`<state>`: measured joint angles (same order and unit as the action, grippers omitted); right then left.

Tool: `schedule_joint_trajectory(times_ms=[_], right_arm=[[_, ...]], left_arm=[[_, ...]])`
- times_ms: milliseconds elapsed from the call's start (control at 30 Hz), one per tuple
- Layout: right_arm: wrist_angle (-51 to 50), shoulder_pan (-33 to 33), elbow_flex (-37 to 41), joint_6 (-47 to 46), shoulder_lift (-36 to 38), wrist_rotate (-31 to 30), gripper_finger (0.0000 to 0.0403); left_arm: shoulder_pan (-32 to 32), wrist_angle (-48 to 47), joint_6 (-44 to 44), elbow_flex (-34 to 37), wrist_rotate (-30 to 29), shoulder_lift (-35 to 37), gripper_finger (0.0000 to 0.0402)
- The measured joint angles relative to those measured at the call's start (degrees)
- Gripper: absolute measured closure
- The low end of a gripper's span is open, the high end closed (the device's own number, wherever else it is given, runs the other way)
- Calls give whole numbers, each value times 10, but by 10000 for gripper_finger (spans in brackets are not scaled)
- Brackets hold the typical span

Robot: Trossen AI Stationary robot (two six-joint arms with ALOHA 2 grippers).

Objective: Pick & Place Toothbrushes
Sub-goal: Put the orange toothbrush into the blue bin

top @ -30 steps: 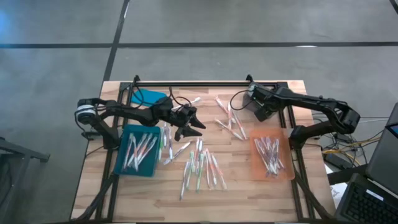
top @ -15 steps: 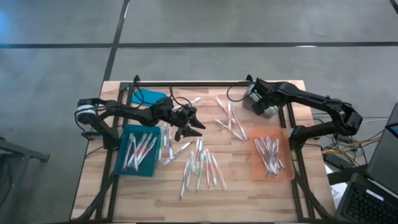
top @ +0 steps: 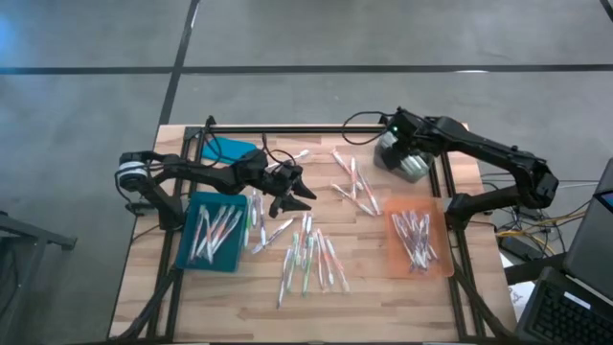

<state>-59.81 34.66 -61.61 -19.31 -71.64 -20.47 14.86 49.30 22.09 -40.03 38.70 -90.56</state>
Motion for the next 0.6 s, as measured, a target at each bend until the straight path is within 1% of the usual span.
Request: schedule_joint_trajectory(times_ms=[233, 433, 600], right_arm=[[0, -42, -47, -2, 0, 17, 331], [3, -111, -72, -3, 0, 17, 358], [3, -179, -73, -29, 0, 16, 376]], left_arm=[[0, -5, 0, 0, 0, 0, 179], [0, -6, 0, 0, 0, 0, 179], [0, -6, 1, 0, 0, 0, 179]])
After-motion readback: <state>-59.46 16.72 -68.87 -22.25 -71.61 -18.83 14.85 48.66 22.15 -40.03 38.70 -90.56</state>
